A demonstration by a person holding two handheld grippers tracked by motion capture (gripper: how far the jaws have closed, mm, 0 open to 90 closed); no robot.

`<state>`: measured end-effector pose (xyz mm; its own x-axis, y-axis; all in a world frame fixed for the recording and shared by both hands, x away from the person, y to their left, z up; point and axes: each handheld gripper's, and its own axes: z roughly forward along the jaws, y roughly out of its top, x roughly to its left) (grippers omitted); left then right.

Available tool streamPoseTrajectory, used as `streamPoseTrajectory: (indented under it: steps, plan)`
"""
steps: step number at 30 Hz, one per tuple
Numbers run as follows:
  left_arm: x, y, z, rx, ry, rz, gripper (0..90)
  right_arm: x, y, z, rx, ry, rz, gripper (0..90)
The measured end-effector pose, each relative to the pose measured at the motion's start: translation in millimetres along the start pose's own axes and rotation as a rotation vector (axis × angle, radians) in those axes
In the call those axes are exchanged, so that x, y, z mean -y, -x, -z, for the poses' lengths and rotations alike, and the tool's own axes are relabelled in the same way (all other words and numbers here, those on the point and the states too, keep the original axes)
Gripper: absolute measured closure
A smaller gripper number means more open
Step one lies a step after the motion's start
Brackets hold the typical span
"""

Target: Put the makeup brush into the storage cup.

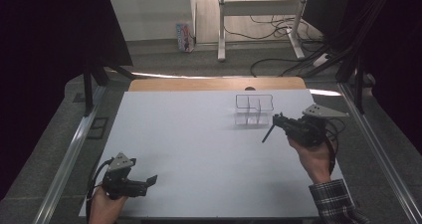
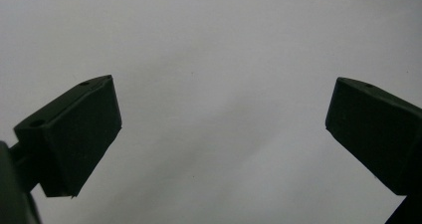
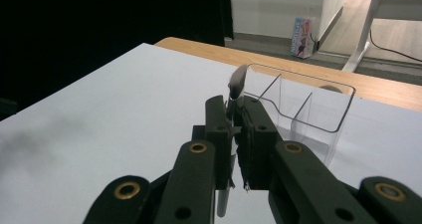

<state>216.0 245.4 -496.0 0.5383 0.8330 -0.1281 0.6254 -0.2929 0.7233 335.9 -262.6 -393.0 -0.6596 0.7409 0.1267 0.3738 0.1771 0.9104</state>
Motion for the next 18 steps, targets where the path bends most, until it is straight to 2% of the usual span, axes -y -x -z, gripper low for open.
streamPoseTrajectory:
  steps: [18]
  plan:
    - [-0.1,0.0,-0.6,0.001,-0.004,0.003,1.6,-26.7,18.3,-10.3,0.037,0.031,-0.012,83.6]
